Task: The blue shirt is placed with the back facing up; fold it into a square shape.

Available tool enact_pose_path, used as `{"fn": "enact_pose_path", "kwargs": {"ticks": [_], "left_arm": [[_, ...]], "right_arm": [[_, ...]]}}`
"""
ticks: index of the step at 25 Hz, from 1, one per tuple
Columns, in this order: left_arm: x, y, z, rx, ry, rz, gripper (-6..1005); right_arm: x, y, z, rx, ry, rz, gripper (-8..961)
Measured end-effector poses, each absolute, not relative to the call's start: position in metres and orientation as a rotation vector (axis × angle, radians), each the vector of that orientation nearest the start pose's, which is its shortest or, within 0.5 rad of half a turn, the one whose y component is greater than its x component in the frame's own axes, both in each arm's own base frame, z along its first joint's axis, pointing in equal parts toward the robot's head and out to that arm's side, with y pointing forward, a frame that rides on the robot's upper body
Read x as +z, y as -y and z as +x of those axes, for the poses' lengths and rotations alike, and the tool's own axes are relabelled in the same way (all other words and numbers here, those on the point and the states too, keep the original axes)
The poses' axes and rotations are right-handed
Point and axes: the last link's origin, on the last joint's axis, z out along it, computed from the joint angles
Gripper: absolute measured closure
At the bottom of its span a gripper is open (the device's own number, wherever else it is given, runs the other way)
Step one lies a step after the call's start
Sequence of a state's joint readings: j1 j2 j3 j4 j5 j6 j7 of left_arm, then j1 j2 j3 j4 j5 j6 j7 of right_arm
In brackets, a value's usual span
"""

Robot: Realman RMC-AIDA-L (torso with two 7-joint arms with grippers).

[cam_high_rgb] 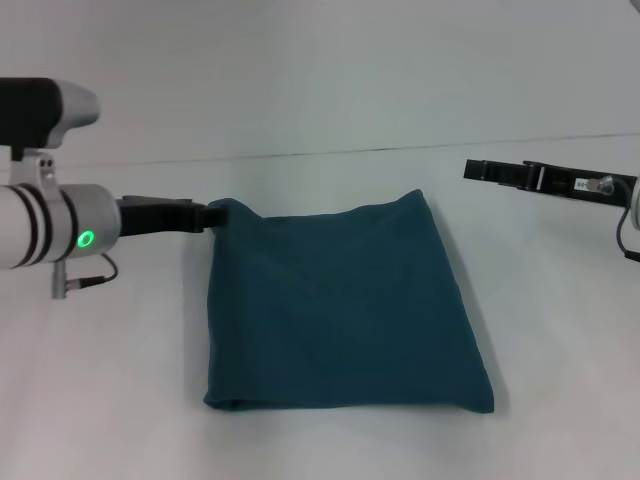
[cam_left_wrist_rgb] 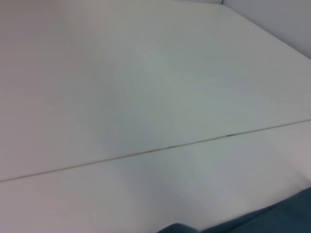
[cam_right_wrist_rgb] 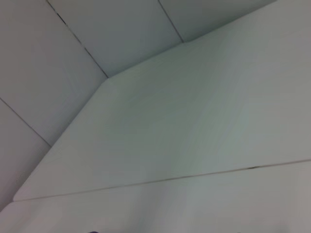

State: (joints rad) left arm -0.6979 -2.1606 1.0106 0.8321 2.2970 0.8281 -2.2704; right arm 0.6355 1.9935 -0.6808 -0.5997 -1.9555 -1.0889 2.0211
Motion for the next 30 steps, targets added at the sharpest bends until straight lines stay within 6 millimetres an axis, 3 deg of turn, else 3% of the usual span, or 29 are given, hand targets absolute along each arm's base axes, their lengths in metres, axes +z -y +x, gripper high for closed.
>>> {"fn": "enact_pose_path", "kwargs": {"ticks": [8,14,23,24,30], "left_arm": [[-0.015,-0.407,-0.223,-0.281,1.148,-2.316,311],[-0.018,-0.383,-0.227,-0.294,1.164,-2.434,109],[-0.01,-0.341,-0.233,-0.599,1.008,-2.653,90],[-0.007,-0.33,-0.235,-0.718,0.937,-2.684,90],[0.001,-0.303,-0.24,-1.006,0.773,-2.695,90]], "right_arm": [[0.05,-0.401,0.293,0.693,-1.376,-2.114,137],[0.058,-0.386,0.308,0.68,-1.397,-2.121,136],[0.054,-0.362,0.312,0.718,-1.279,-2.243,134],[0.049,-0.355,0.309,0.75,-1.217,-2.289,133],[0.028,-0.339,0.298,0.802,-1.059,-2.404,110]]}}
